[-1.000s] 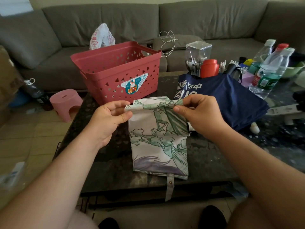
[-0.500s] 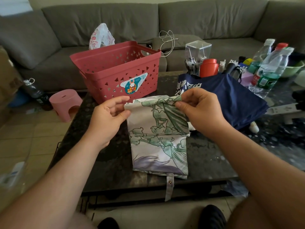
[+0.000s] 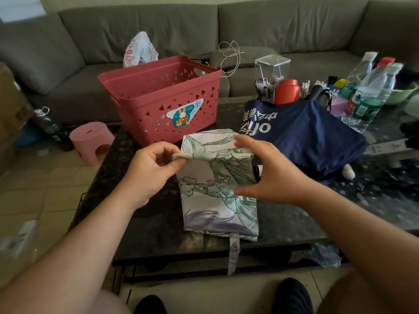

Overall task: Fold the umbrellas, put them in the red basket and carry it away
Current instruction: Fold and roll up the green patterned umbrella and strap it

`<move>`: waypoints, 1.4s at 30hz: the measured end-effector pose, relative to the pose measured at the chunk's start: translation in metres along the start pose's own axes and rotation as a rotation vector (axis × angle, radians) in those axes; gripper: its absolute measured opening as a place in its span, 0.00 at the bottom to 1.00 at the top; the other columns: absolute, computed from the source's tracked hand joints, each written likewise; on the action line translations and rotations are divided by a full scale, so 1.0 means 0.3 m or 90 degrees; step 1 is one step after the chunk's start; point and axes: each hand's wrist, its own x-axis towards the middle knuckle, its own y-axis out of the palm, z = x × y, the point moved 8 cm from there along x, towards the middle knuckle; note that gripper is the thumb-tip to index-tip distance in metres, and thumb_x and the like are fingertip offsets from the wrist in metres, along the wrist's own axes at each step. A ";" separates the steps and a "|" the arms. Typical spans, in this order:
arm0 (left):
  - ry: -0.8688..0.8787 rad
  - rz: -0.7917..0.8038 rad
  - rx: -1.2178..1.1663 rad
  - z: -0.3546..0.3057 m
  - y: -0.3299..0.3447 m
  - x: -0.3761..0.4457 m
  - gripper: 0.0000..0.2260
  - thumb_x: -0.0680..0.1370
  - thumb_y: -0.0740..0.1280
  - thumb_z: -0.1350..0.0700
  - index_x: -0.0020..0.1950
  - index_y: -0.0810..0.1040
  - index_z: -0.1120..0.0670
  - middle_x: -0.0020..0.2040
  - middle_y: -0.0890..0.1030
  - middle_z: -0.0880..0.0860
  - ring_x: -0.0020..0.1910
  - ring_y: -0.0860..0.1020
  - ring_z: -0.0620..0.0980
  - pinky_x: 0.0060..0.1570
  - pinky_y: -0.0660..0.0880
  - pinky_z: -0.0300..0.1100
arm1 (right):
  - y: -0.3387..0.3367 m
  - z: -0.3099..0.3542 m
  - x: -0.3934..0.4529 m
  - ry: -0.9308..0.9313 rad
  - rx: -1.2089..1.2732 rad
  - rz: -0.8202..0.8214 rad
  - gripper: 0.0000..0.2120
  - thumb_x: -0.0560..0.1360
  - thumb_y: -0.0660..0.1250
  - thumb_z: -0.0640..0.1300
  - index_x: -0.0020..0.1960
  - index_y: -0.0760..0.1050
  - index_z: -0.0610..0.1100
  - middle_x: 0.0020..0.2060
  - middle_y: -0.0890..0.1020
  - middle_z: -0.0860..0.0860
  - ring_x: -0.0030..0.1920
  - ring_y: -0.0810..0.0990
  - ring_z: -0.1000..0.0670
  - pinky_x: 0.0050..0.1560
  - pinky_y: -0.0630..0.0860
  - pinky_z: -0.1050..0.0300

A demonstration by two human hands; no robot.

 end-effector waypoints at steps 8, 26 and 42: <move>0.031 0.155 0.175 0.035 0.023 -0.032 0.31 0.58 0.85 0.37 0.59 0.81 0.28 0.63 0.81 0.43 0.65 0.78 0.41 0.69 0.71 0.40 | 0.009 -0.017 -0.024 -0.133 -0.131 -0.153 0.09 0.74 0.71 0.50 0.52 0.87 0.52 0.52 0.84 0.59 0.62 0.77 0.47 0.62 0.76 0.47; 0.358 0.247 0.535 0.099 0.170 -0.181 0.09 0.76 0.69 0.56 0.53 0.85 0.47 0.50 0.82 0.45 0.49 0.80 0.50 0.50 0.77 0.49 | 0.087 -0.183 -0.082 0.239 0.008 0.043 0.25 0.77 0.70 0.41 0.68 0.70 0.61 0.58 0.72 0.55 0.59 0.76 0.50 0.58 0.77 0.55; 0.219 0.034 0.358 0.034 0.086 -0.191 0.07 0.76 0.68 0.57 0.42 0.71 0.51 0.46 0.80 0.46 0.47 0.81 0.49 0.44 0.78 0.52 | 0.176 -0.185 -0.110 0.488 0.602 -0.044 0.33 0.82 0.61 0.64 0.81 0.48 0.68 0.48 0.82 0.53 0.35 0.84 0.51 0.39 0.80 0.52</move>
